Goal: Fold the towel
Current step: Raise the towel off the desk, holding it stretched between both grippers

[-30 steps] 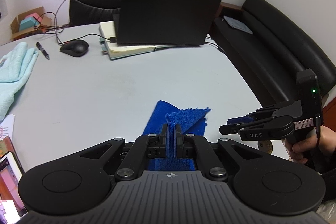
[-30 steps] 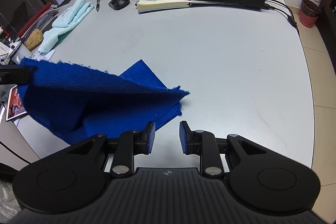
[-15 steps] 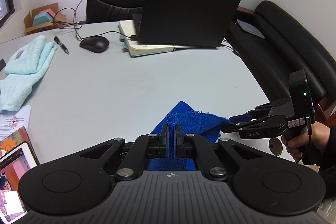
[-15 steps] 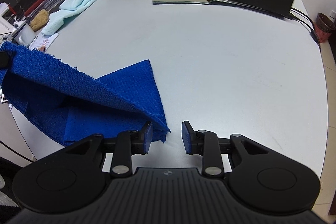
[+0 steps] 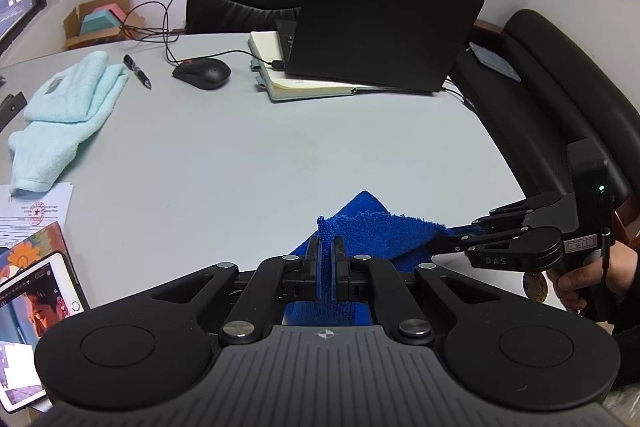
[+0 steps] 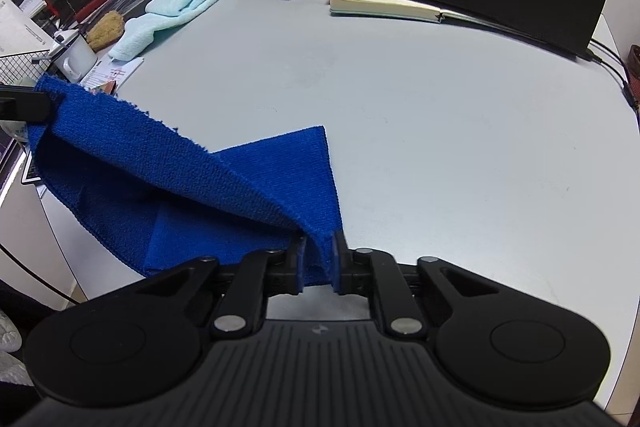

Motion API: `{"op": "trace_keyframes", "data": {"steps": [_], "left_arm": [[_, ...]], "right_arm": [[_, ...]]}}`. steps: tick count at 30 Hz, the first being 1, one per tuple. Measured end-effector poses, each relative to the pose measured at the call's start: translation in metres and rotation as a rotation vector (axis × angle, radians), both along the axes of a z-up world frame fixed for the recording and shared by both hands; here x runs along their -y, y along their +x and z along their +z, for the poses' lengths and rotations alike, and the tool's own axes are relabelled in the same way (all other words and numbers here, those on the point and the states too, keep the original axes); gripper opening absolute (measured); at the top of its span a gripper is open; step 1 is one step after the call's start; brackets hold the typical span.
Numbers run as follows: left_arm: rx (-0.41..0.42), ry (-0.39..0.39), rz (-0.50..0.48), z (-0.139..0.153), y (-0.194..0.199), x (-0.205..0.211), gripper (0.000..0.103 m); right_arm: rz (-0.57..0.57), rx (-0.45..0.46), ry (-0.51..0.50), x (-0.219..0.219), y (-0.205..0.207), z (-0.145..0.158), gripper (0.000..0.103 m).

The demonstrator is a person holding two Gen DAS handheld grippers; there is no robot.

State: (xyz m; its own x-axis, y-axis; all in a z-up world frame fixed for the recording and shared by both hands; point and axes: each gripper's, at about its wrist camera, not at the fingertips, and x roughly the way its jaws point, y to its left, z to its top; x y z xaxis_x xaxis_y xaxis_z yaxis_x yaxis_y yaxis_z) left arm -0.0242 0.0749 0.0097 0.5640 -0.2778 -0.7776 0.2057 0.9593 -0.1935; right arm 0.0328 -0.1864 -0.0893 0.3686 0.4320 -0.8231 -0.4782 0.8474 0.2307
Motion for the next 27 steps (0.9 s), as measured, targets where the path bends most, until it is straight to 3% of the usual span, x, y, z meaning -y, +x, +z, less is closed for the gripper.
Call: {"op": "trace_keyframes", "data": {"steps": [12, 27], "left_arm": [[0.004, -0.011, -0.032, 0.005, 0.009, 0.000, 0.004], [0.122, -0.025, -0.101, 0.056, 0.026, 0.016, 0.004]], "right_arm": [[-0.031, 0.128, -0.020, 0.003, 0.001, 0.068, 0.003], [-0.125, 0.287, -0.025, 0.032, -0.014, 0.147, 0.003]]}}
